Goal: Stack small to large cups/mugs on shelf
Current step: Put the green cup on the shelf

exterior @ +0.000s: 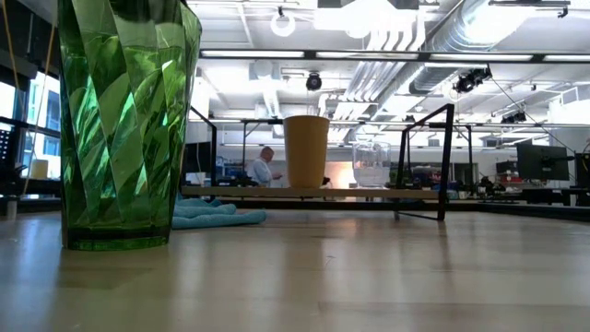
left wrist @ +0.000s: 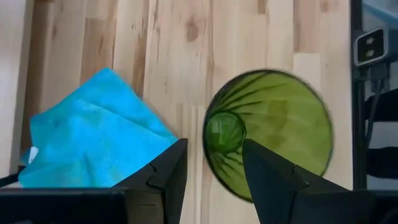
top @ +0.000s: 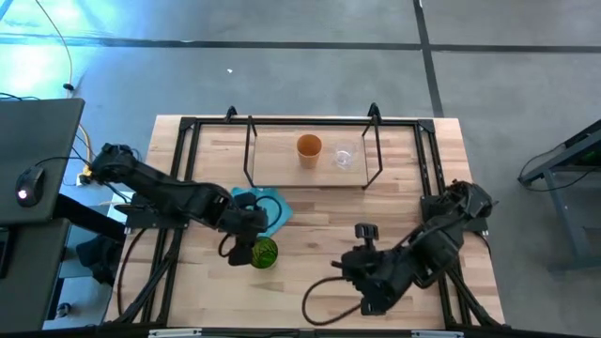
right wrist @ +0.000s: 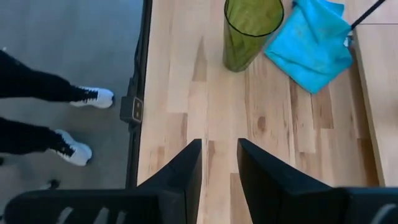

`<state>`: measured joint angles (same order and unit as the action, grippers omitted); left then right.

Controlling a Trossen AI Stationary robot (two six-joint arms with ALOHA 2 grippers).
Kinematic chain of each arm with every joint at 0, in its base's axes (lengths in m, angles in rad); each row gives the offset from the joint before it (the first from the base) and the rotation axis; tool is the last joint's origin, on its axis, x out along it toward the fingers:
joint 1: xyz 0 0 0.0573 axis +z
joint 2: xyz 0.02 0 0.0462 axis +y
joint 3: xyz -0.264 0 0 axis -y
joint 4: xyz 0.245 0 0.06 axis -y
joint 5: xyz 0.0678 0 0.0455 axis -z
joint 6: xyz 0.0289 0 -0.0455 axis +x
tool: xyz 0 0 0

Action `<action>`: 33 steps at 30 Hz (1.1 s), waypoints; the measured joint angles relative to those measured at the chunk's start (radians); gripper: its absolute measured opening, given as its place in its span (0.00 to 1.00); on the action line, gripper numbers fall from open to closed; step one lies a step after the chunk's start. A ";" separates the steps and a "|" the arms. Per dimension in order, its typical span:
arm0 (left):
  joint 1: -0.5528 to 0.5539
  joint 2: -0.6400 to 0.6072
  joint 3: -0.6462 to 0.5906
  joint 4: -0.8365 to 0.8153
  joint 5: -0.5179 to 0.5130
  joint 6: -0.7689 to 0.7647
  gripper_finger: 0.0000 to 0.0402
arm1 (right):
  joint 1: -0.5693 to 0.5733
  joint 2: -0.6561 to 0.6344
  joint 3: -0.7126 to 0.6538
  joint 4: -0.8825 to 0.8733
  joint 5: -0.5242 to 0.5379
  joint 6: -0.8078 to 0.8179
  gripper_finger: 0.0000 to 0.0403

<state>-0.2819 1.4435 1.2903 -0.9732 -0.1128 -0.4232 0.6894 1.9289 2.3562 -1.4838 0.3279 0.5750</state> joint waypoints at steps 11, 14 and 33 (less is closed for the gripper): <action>0.026 0.041 -0.001 0.000 0.066 0.024 0.36 | 0.086 0.001 0.000 0.002 0.149 0.143 0.23; 0.027 0.051 -0.001 -0.008 0.082 0.027 0.36 | 0.104 0.001 0.000 0.001 0.183 0.165 0.23; 0.027 0.088 0.000 -0.016 0.072 0.026 0.20 | 0.151 0.001 0.000 0.002 0.269 0.263 0.23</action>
<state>-0.2546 1.5311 1.2900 -0.9894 -0.0410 -0.3973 0.8407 1.9301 2.3562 -1.4822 0.5967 0.8383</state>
